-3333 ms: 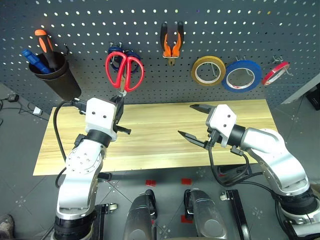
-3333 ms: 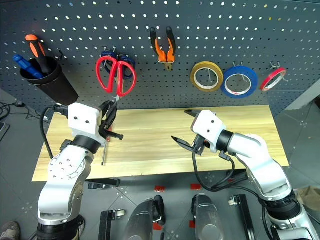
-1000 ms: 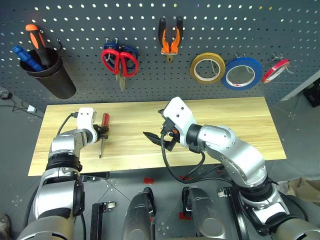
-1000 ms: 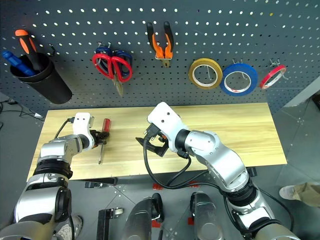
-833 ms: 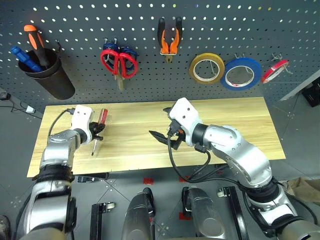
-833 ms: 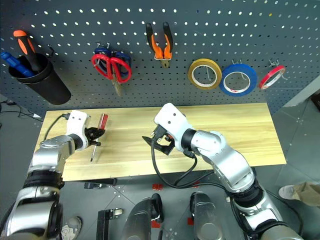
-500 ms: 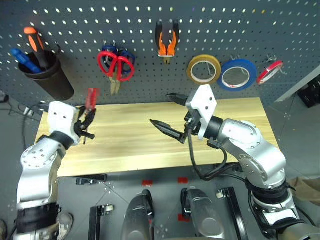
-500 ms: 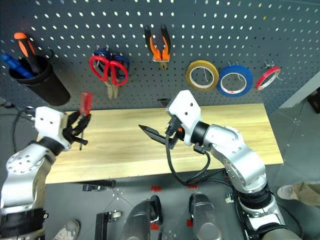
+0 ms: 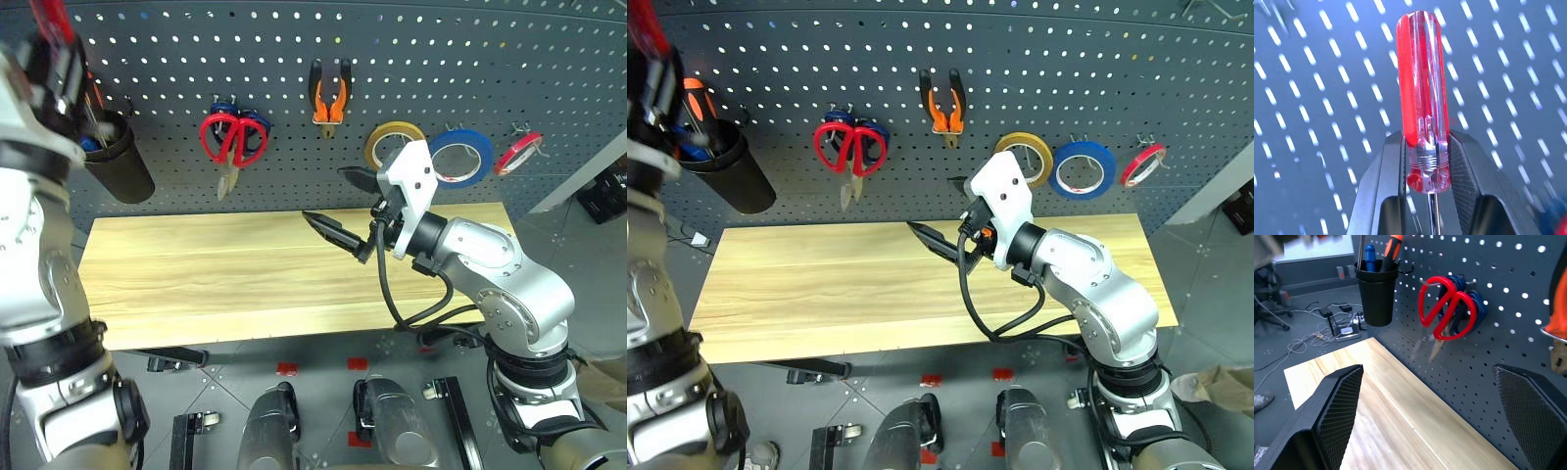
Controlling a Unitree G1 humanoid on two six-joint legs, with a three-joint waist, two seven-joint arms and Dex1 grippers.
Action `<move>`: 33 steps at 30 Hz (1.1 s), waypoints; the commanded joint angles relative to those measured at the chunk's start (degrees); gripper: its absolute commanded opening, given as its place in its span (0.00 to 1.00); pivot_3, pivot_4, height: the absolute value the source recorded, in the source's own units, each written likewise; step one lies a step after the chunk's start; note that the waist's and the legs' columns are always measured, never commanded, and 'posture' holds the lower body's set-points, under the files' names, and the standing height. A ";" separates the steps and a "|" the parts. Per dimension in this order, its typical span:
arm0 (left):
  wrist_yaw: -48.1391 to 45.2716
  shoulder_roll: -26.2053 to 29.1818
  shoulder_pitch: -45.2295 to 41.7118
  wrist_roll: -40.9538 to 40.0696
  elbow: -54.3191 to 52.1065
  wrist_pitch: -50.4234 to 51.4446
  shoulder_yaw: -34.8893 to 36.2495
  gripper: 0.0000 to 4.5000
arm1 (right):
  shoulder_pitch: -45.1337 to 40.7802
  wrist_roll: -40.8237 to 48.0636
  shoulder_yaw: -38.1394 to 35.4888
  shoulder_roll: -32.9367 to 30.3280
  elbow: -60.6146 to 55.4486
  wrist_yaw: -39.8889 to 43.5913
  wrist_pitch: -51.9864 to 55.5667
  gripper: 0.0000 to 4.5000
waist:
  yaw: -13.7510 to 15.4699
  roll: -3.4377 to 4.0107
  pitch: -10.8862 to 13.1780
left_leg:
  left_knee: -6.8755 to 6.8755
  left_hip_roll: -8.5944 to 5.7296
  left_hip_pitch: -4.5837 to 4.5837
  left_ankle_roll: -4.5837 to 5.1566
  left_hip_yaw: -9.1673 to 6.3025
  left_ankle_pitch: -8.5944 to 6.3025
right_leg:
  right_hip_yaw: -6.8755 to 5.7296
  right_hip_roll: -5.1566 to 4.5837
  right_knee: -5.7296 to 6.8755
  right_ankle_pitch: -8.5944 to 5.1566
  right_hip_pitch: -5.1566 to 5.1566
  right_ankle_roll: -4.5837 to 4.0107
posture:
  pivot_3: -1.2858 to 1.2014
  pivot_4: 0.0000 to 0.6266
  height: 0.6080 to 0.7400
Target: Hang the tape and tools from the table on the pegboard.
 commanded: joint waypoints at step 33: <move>3.66 -4.93 8.02 4.59 2.64 -13.91 -8.23 0.69 | -2.85 2.22 0.21 1.82 2.25 -1.08 -3.94 1.00 | -1.68 -0.01 -2.23 | 0.88 0.04 -0.01 0.10 -0.08 0.03 | 0.13 -0.01 0.90 0.14 -0.01 -0.04 | 0.41 0.27 1.00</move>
